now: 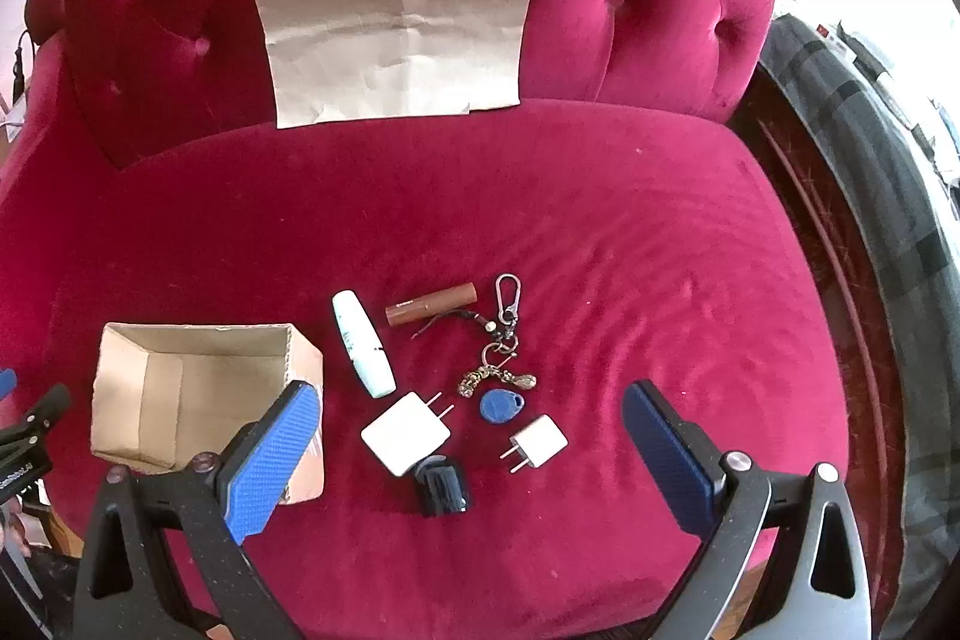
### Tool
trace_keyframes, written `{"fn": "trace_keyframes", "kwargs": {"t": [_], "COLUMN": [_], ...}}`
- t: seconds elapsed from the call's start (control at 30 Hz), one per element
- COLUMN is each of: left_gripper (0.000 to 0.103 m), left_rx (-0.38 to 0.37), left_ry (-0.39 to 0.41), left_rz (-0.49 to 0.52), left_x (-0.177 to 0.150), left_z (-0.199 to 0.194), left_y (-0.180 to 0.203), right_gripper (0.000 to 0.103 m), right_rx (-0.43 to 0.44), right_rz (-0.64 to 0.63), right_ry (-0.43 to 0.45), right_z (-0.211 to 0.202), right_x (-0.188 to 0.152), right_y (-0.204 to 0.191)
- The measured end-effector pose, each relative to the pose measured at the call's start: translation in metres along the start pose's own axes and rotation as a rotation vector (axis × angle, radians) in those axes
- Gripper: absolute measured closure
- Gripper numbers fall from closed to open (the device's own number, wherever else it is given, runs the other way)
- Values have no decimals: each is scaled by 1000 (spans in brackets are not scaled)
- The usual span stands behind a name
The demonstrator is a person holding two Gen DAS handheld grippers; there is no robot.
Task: Organize rigid objects
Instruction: 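Move the left tool to the cardboard box and grasp its wall, then reach the right tool to the small white plug charger and grasp it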
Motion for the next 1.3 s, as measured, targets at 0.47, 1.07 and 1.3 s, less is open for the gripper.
{"fn": "trace_keyframes", "kwargs": {"t": [0.47,1.07,1.3], "left_gripper": [0,75,100], "left_rx": [-7,-143,-174], "left_ry": [-83,-128,-111], "left_rz": [-7,15,45], "left_x": [-25,-40,-45], "left_z": [66,86,77], "left_y": [-14,-9,-4], "right_gripper": [0,0,0], "right_rx": [3,-7,-5], "right_rz": [4,21,31], "right_ry": [-34,-74,-74], "right_z": [48,77,80], "right_x": [-10,-11,-9], "right_y": [3,10,12]}}
Point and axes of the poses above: each gripper's, at about its wrist camera, not at the fingertips, and z roughly the way its jaws point, y to its right, x to its top, the point moved 6 cm from there along z, roughly the way its jaws point, and after that the axes turned 7 degrees about z, right-handed, at the moved point
